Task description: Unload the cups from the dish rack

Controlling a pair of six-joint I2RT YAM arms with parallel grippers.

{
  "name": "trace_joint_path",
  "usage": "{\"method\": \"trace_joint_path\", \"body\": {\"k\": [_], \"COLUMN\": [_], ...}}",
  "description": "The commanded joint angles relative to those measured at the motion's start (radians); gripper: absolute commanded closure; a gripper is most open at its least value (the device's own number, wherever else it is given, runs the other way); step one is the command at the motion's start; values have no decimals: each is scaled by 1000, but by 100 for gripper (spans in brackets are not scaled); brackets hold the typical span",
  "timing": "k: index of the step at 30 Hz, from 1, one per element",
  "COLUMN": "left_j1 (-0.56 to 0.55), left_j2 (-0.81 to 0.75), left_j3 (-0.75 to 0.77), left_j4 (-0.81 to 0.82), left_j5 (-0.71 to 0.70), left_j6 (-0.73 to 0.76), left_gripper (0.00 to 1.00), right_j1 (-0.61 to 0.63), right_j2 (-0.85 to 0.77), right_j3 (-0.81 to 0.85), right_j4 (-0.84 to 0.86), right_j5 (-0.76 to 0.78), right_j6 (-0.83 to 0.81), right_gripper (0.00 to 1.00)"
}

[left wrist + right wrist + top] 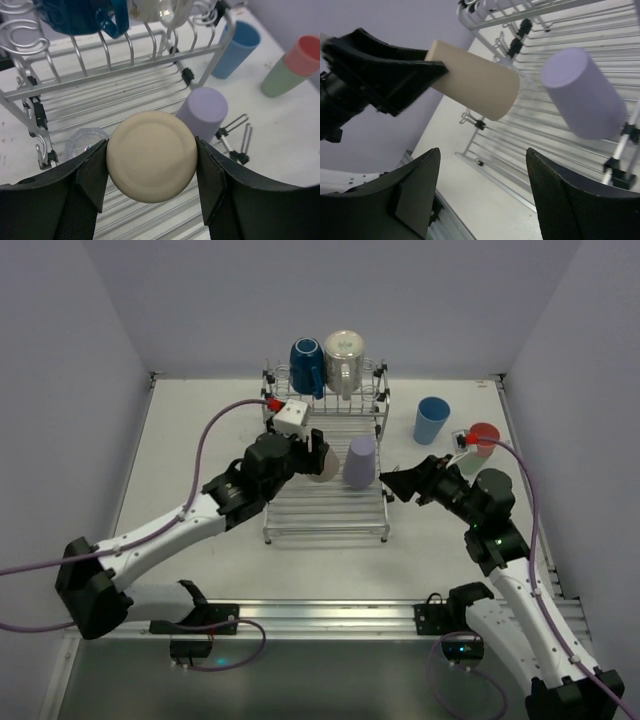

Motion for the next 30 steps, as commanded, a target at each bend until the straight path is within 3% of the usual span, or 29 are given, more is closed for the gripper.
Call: {"method": "trace_joint_path", "body": {"k": [1, 3, 4, 8, 14, 22, 26, 27, 28, 29, 30], "left_j1": [-7, -7, -6, -3, -1, -3, -3, -3, -3, -3, -3], "left_j2": [-222, -307, -350, -505, -530, -472, -450, -445, -439, -438, -438], "left_j3": [-44, -77, -121, -176, -225, -242, -262, -265, -270, -276, -278], "left_j4": [12, 41, 62, 170, 326, 423, 478, 480, 483, 483, 477], "left_j5": [30, 73, 90, 206, 346, 436, 473, 473, 473, 478, 476], "left_j6": [-67, -127, -153, -289, -446, -515, -542, -545, -547, -546, -541], "left_gripper": [64, 65, 65, 64, 64, 65, 65, 62, 59, 54, 40], "right_j1": [67, 112, 123, 167, 247, 313, 314, 314, 314, 314, 314], "right_j2": [8, 11, 12, 35, 83, 141, 166, 169, 175, 176, 176], "right_j3": [-63, -102, -110, -120, -73, -28, -24, -24, -24, -21, -10], "right_j4": [281, 369, 444, 591, 707, 790, 854, 874, 904, 908, 900], "right_j5": [-63, -61, -58, -81, -121, -122, -106, -92, -83, -73, -52], "right_j6": [160, 207, 248, 314, 377, 403, 411, 416, 423, 423, 417], "right_gripper": [28, 23, 16, 14, 15, 17, 31, 38, 56, 65, 74]}}
